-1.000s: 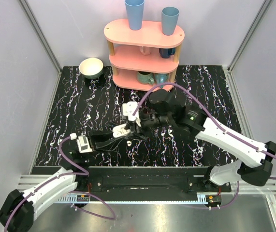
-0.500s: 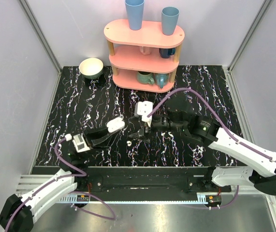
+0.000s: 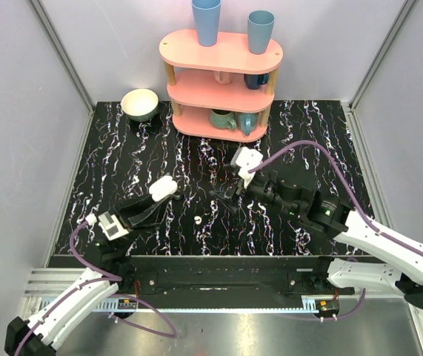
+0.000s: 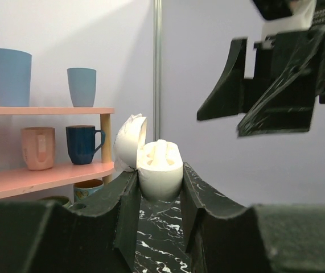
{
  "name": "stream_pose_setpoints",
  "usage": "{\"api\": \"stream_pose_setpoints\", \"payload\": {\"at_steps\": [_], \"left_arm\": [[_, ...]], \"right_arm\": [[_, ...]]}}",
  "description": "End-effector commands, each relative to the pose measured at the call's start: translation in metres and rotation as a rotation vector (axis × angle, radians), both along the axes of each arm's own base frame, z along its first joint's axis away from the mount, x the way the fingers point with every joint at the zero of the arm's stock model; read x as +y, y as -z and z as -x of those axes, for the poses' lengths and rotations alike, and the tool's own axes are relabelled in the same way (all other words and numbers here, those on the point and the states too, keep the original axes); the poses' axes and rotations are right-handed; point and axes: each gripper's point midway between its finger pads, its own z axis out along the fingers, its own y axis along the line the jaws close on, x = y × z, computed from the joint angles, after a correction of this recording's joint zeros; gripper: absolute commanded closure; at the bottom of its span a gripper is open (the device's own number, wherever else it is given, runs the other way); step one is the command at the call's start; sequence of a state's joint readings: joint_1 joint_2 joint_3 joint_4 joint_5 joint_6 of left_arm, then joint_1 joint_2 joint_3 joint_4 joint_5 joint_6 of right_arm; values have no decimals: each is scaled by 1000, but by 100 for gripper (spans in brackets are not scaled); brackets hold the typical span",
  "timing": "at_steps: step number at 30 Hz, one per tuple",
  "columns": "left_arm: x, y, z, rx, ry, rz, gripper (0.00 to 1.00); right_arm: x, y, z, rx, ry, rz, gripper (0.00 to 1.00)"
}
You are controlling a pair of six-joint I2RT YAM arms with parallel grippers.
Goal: Insert the wireless bluetooth earbuds into the charging case
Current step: Pick up the right earbud from the center of the board.
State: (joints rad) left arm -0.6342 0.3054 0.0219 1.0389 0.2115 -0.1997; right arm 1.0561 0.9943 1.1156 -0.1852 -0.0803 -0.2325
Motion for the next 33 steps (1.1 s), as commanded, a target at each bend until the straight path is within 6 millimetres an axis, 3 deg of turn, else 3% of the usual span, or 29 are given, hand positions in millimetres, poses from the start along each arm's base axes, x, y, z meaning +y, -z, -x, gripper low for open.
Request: {"api": "stream_pose_setpoints", "payload": {"at_steps": [1, 4, 10, 17, 20, 33], "left_arm": [[2, 49, -14, 95, -55, -55, 100], [7, 46, -15, 92, -84, -43, 100], [13, 42, -16, 96, -108, -30, 100], [14, 41, -14, 107, -96, -10, 100], [13, 43, -14, 113, -90, -14, 100], [12, 45, -13, 115, -82, -9, 100]], "right_arm": [[-13, 35, -42, 94, 281, 5, 22], [-12, 71, -44, 188, 319, 33, 26], [14, 130, -38, 385, 301, 45, 34], [28, 205, -58, 702, 371, 58, 45], [29, 223, -78, 848, 352, -34, 48], [65, 298, -62, 1170, 229, -64, 51]]}}
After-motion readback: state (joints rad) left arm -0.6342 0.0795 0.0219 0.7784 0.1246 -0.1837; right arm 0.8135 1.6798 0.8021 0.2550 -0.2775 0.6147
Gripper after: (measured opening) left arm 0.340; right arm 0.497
